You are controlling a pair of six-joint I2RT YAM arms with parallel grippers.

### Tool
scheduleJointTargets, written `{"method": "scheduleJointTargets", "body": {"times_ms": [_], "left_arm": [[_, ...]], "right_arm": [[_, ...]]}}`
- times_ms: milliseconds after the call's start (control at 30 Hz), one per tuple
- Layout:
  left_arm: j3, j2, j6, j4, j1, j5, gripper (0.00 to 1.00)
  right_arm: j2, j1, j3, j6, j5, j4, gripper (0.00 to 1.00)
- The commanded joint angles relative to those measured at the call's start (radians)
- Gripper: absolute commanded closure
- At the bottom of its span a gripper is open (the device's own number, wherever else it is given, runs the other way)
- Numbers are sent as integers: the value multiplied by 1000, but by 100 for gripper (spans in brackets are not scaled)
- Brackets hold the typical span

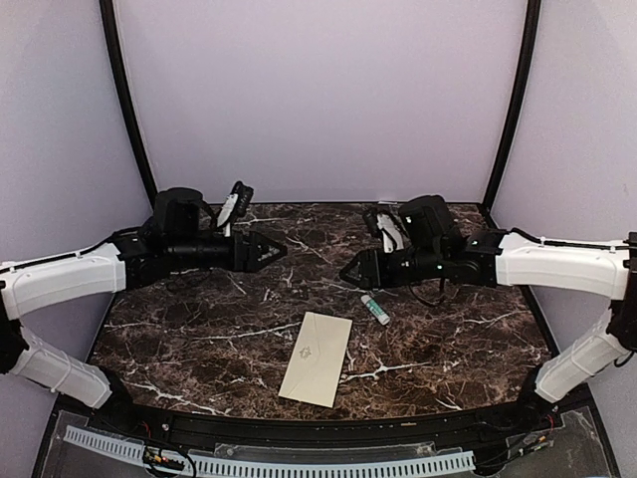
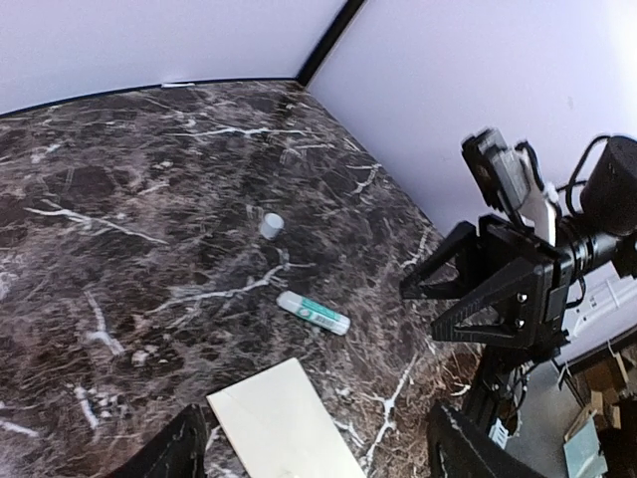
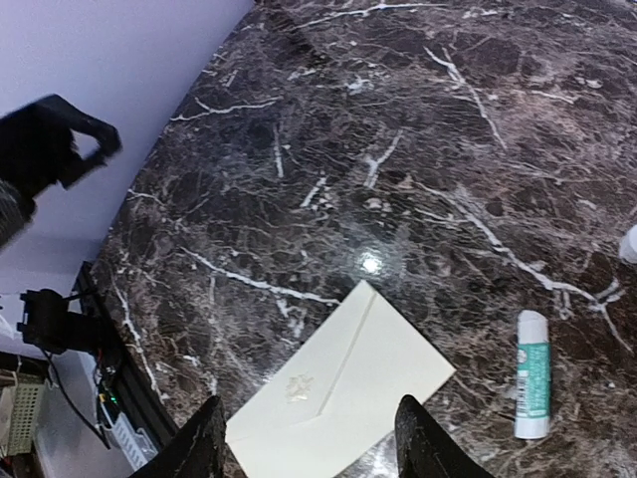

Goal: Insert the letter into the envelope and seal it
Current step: Pick up the solid glue from the center of the board.

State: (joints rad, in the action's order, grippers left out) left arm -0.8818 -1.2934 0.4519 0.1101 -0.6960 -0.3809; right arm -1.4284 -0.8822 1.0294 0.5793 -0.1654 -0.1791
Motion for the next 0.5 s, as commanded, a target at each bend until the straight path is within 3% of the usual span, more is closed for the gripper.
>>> {"method": "scheduleJointTargets", "body": {"times_ms": [0, 167, 267, 400, 467], "left_arm": [[-116, 32, -177, -349, 118, 13, 23], [-214, 9, -293, -449, 300, 30, 19], [-165, 52, -262, -329, 376, -59, 18], [-4, 152, -230, -125, 423, -32, 14], [18, 166, -211, -114, 453, -59, 13]], "right_arm": [[0, 59, -44, -83, 101, -156, 46], [-75, 125, -57, -169, 158, -211, 42], [-123, 143, -68, -202, 161, -195, 43], [-196, 148, -47, -251, 155, -178, 47], [-237, 147, -22, -272, 148, -183, 49]]}}
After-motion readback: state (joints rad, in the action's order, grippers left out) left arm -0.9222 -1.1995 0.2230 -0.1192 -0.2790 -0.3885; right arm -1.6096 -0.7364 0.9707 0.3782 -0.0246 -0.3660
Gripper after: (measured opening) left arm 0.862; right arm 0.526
